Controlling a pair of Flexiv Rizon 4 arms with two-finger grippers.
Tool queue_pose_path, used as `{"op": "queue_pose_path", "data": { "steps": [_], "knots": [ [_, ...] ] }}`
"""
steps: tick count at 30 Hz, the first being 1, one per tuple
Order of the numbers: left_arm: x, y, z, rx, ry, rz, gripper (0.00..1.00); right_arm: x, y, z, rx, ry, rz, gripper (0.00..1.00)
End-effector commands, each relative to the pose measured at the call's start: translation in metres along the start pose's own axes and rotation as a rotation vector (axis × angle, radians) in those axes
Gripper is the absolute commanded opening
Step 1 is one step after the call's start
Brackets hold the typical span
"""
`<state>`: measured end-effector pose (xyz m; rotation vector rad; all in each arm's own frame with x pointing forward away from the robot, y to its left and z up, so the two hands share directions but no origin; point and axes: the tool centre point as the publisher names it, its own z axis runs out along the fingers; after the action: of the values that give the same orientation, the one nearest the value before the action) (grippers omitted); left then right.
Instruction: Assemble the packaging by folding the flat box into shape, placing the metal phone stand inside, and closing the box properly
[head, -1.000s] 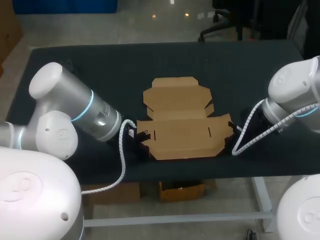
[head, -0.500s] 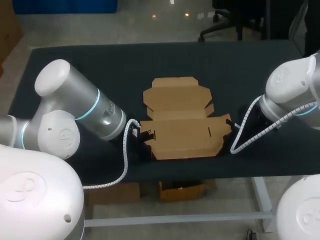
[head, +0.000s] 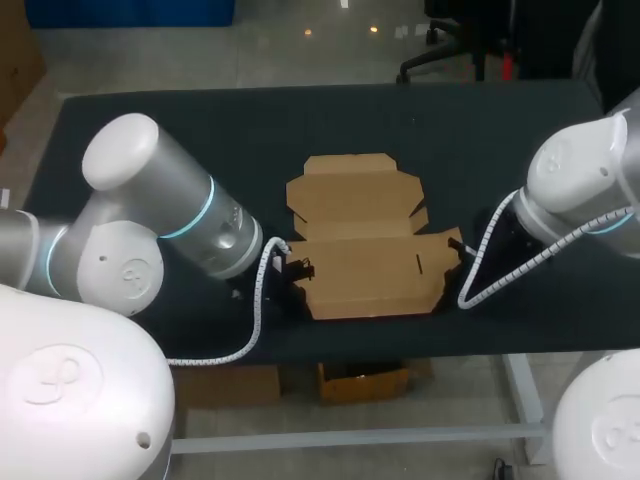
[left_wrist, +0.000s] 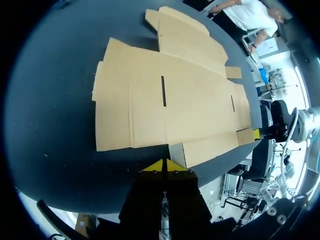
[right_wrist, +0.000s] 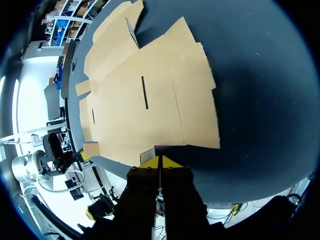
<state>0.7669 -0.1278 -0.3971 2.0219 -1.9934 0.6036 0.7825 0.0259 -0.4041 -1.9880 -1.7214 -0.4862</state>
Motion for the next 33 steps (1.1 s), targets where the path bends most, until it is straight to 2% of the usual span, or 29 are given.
{"op": "queue_pose_path", "data": {
  "steps": [1,21,26,33],
  "knots": [
    [0.005,0.002,0.0,0.009,-0.076,0.001,0.0,0.001,-0.001,0.001,-0.002,-0.006,0.001,0.0],
    [0.012,0.004,0.002,0.059,-0.123,0.025,0.0,0.013,-0.001,0.007,-0.007,-0.047,-0.058,0.0],
    [0.013,0.0,0.002,0.073,-0.133,0.025,0.0,0.014,-0.001,0.007,-0.007,-0.058,-0.063,0.0],
    [0.011,-0.011,-0.002,-0.005,-0.114,0.003,0.0,0.014,-0.001,0.007,-0.007,-0.066,-0.06,0.0]
  ]
}}
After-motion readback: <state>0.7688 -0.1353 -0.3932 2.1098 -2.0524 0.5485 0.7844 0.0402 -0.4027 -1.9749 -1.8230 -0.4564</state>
